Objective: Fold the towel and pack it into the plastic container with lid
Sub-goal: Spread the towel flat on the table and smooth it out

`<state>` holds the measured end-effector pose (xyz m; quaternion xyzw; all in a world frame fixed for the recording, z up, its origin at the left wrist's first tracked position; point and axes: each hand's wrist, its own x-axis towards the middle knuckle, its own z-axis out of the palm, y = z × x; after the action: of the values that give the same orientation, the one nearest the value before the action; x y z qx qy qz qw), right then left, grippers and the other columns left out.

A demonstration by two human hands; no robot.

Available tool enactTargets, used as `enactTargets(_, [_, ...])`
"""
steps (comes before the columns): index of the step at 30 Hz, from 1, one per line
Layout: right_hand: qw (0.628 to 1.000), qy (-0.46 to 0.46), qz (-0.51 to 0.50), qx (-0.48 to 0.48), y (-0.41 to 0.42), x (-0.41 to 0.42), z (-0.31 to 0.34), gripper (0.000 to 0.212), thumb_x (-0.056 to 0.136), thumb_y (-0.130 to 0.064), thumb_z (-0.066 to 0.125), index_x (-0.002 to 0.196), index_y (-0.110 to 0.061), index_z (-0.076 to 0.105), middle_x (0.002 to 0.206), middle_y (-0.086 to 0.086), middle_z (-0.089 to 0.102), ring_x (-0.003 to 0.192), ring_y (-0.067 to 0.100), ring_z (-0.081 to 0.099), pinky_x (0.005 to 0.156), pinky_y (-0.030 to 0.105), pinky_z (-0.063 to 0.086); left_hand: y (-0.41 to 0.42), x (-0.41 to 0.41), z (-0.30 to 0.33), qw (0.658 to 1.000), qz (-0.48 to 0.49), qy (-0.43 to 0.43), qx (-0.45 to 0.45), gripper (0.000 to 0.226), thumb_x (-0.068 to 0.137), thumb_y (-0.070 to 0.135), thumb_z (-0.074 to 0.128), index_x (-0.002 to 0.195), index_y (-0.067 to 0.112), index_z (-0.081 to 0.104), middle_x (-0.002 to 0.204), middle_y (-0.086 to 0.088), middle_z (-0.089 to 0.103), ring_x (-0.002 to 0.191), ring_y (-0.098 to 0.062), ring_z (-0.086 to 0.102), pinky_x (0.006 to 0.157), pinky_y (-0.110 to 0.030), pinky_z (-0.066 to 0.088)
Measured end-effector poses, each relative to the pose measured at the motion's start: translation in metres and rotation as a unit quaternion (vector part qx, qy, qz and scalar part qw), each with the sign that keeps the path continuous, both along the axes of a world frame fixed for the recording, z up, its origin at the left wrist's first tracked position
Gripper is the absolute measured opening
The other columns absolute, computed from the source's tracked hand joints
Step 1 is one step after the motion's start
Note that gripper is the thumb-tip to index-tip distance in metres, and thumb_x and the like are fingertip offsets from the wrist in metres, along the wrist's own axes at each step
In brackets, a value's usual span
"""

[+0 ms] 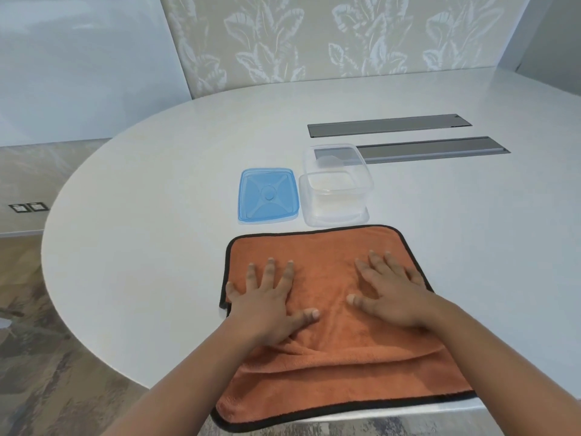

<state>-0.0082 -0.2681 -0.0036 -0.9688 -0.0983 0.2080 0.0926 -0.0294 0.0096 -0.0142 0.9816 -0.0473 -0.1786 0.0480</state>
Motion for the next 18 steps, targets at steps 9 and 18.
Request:
enactTargets(9, [0.997, -0.07, -0.033, -0.017, 0.003, -0.013, -0.021, 0.103, 0.07, -0.101, 0.001, 0.157, -0.047, -0.017, 0.168, -0.009, -0.026, 0.152, 0.019, -0.029, 0.121, 0.057, -0.013, 0.004, -0.009, 0.004, 1.0, -0.009, -0.019, -0.017, 0.131, 0.048, 0.113, 0.013, 0.157, 0.046, -0.014, 0.167, 0.008, -0.028, 0.151, -0.03, -0.033, 0.112, -0.069, -0.022])
enactTargets(18, [0.995, -0.095, -0.006, 0.006, 0.005, -0.038, -0.009, 0.097, 0.076, -0.095, 0.008, 0.159, -0.046, -0.001, 0.172, -0.01, -0.008, 0.156, 0.016, -0.018, 0.123, 0.056, -0.002, -0.016, -0.047, 0.022, 0.951, -0.214, -0.154, -0.163, 0.074, 0.081, 0.095, 0.033, 0.132, 0.042, 0.045, 0.135, 0.016, 0.048, 0.129, -0.011, 0.038, 0.113, -0.05, 0.036])
